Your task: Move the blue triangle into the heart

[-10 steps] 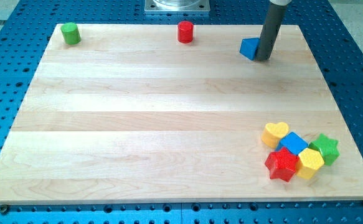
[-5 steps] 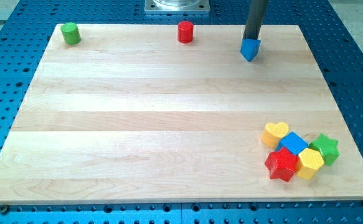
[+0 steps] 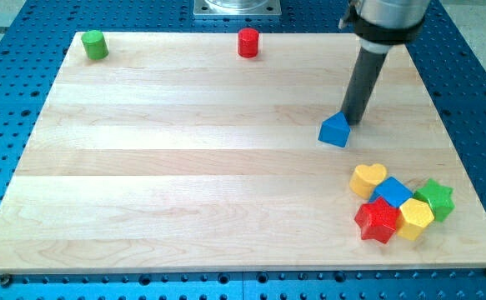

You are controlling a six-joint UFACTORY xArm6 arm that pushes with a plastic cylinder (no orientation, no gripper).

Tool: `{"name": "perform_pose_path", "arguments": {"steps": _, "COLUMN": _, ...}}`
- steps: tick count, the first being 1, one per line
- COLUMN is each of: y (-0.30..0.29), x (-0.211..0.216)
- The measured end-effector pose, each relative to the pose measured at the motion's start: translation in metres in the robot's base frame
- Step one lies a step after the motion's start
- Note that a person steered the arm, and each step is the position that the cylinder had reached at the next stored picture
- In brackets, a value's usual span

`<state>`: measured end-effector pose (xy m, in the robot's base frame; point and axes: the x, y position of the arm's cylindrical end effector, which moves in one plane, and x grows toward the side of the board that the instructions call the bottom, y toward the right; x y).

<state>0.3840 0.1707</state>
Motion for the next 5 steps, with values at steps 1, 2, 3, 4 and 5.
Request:
{"name": "perform_pose_path", "arguments": {"steps": 1, "y": -0.012, "x": -0.007}}
{"name": "perform_pose_path", "arguments": {"steps": 2, "y": -0.033, "x": 0.006}}
{"name": "perform_pose_path", "arguments": {"steps": 3, "y": -0.025, "x": 0.032}}
{"name": "perform_pose_path", "arguments": {"steps": 4, "y": -0.028, "x": 0.035}}
{"name": "perform_pose_path", "arguments": {"steps": 5, "y": -0.061, "x": 0.067}}
